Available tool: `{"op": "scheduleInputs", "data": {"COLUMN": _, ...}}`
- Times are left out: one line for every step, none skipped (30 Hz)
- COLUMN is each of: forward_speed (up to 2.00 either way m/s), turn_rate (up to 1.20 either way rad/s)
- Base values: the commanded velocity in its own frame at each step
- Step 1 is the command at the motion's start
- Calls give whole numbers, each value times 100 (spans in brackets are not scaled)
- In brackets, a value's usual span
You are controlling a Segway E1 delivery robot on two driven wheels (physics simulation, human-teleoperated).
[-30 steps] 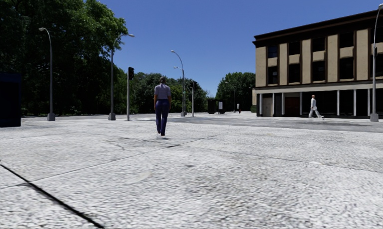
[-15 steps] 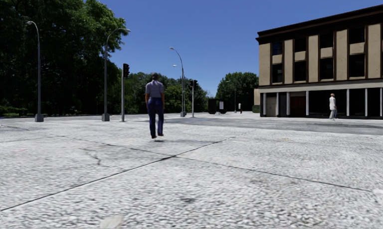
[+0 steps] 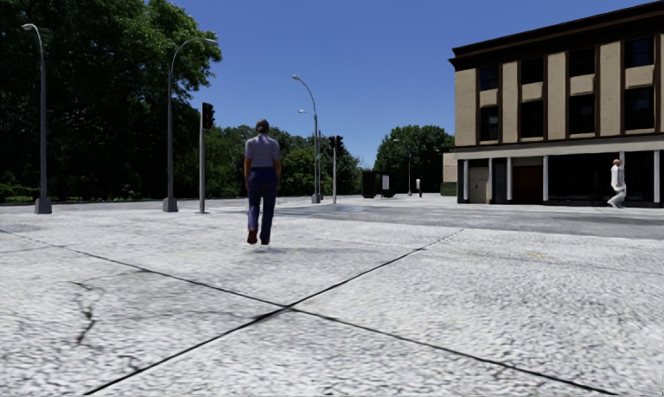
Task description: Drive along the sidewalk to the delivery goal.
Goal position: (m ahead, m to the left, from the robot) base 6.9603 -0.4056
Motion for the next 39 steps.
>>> {"op": "scheduleInputs", "data": {"forward_speed": 200, "turn_rate": 0}}
{"op": "scheduleInputs", "data": {"forward_speed": 200, "turn_rate": 0}}
{"op": "scheduleInputs", "data": {"forward_speed": 200, "turn_rate": 0}}
{"op": "scheduleInputs", "data": {"forward_speed": 200, "turn_rate": 0}}
{"op": "scheduleInputs", "data": {"forward_speed": 200, "turn_rate": 0}}
{"op": "scheduleInputs", "data": {"forward_speed": 200, "turn_rate": 0}}
{"op": "scheduleInputs", "data": {"forward_speed": 200, "turn_rate": 0}}
{"op": "scheduleInputs", "data": {"forward_speed": 200, "turn_rate": 0}}
{"op": "scheduleInputs", "data": {"forward_speed": 200, "turn_rate": 0}}
{"op": "scheduleInputs", "data": {"forward_speed": 200, "turn_rate": 0}}
{"op": "scheduleInputs", "data": {"forward_speed": 200, "turn_rate": 0}}
{"op": "scheduleInputs", "data": {"forward_speed": 200, "turn_rate": 0}}
{"op": "scheduleInputs", "data": {"forward_speed": 200, "turn_rate": 0}}
{"op": "scheduleInputs", "data": {"forward_speed": 200, "turn_rate": 0}}
{"op": "scheduleInputs", "data": {"forward_speed": 200, "turn_rate": 0}}
{"op": "scheduleInputs", "data": {"forward_speed": 200, "turn_rate": 0}}
{"op": "scheduleInputs", "data": {"forward_speed": 200, "turn_rate": 0}}
{"op": "scheduleInputs", "data": {"forward_speed": 200, "turn_rate": 0}}
{"op": "scheduleInputs", "data": {"forward_speed": 200, "turn_rate": 0}}
{"op": "scheduleInputs", "data": {"forward_speed": 200, "turn_rate": 0}}
{"op": "scheduleInputs", "data": {"forward_speed": 200, "turn_rate": 0}}
{"op": "scheduleInputs", "data": {"forward_speed": 200, "turn_rate": 0}}
{"op": "scheduleInputs", "data": {"forward_speed": 200, "turn_rate": 0}}
{"op": "scheduleInputs", "data": {"forward_speed": 200, "turn_rate": 0}}
{"op": "scheduleInputs", "data": {"forward_speed": 200, "turn_rate": 0}}
{"op": "scheduleInputs", "data": {"forward_speed": 200, "turn_rate": 0}}
{"op": "scheduleInputs", "data": {"forward_speed": 200, "turn_rate": 0}}
{"op": "scheduleInputs", "data": {"forward_speed": 200, "turn_rate": 0}}
{"op": "scheduleInputs", "data": {"forward_speed": 200, "turn_rate": 0}}
{"op": "scheduleInputs", "data": {"forward_speed": 200, "turn_rate": 0}}
{"op": "scheduleInputs", "data": {"forward_speed": 200, "turn_rate": 0}}
{"op": "scheduleInputs", "data": {"forward_speed": 200, "turn_rate": 0}}
{"op": "scheduleInputs", "data": {"forward_speed": 200, "turn_rate": 0}}
{"op": "scheduleInputs", "data": {"forward_speed": 200, "turn_rate": 0}}
{"op": "scheduleInputs", "data": {"forward_speed": 200, "turn_rate": 0}}
{"op": "scheduleInputs", "data": {"forward_speed": 200, "turn_rate": 0}}
{"op": "scheduleInputs", "data": {"forward_speed": 200, "turn_rate": 0}}
{"op": "scheduleInputs", "data": {"forward_speed": 200, "turn_rate": 0}}
{"op": "scheduleInputs", "data": {"forward_speed": 200, "turn_rate": 0}}
